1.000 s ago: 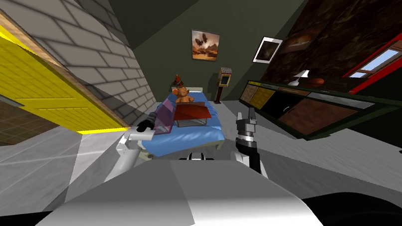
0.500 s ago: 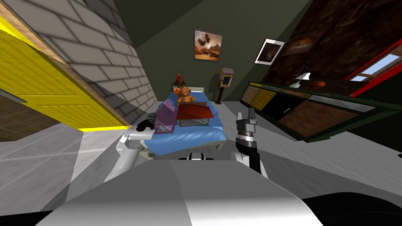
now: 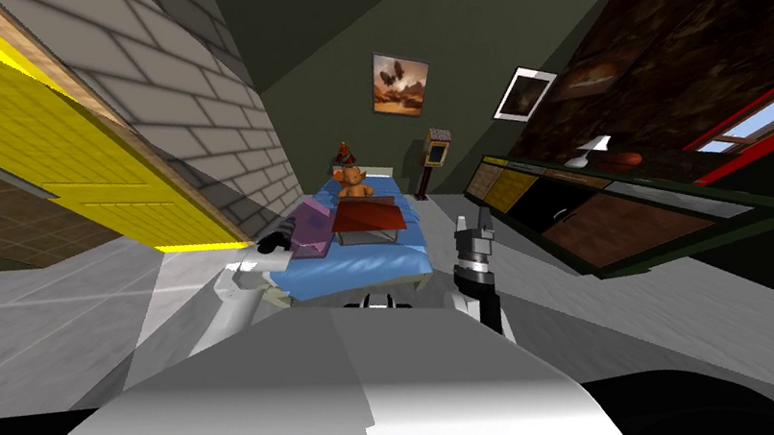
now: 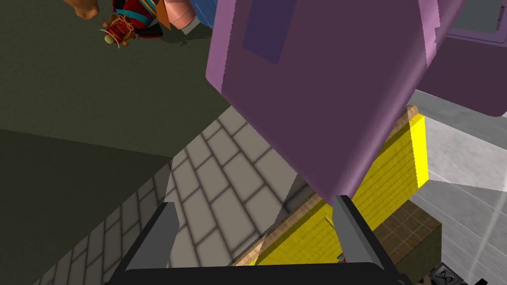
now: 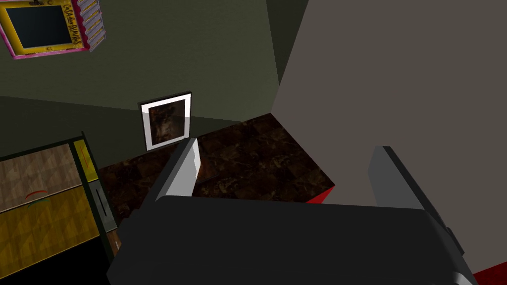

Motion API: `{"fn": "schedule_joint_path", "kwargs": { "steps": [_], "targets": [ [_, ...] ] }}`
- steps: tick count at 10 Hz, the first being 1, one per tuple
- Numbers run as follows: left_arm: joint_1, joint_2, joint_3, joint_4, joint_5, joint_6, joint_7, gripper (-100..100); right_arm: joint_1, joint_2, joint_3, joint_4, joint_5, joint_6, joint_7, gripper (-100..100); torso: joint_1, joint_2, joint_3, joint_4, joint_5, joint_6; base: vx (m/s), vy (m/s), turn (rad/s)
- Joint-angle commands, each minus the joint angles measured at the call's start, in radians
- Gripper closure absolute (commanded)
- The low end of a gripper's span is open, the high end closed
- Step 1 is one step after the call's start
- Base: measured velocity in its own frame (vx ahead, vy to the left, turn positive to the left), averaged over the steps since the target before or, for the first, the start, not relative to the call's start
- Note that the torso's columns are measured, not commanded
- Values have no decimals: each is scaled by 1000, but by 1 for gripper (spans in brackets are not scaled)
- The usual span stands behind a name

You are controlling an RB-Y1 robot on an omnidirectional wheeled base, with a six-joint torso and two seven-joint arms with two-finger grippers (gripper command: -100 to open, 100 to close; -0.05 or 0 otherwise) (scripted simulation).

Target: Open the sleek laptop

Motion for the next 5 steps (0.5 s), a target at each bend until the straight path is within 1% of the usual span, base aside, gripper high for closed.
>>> {"fn": "schedule_joint_path", "kwargs": {
  "steps": [1,2,3,5],
  "targets": [
    [0,0,0,0,-1,4,-1,-100,0,0,0,0,0,0,0,0,2,1,0,0,0,0,4,-8,-2],
    [0,0,0,0,-1,4,-1,100,0,0,0,0,0,0,0,0,2,1,1,0,1,0,0,0,0],
    [-7,-10,-1,-4,32,22,13,100,0,0,0,0,0,0,0,0,1,1,0,0,0,0,-3,81,23],
    [-17,-23,-2,-10,75,46,33,100,0,0,0,0,0,0,0,0,6,0,0,0,2,0,-1,182,17]
  ]
}}
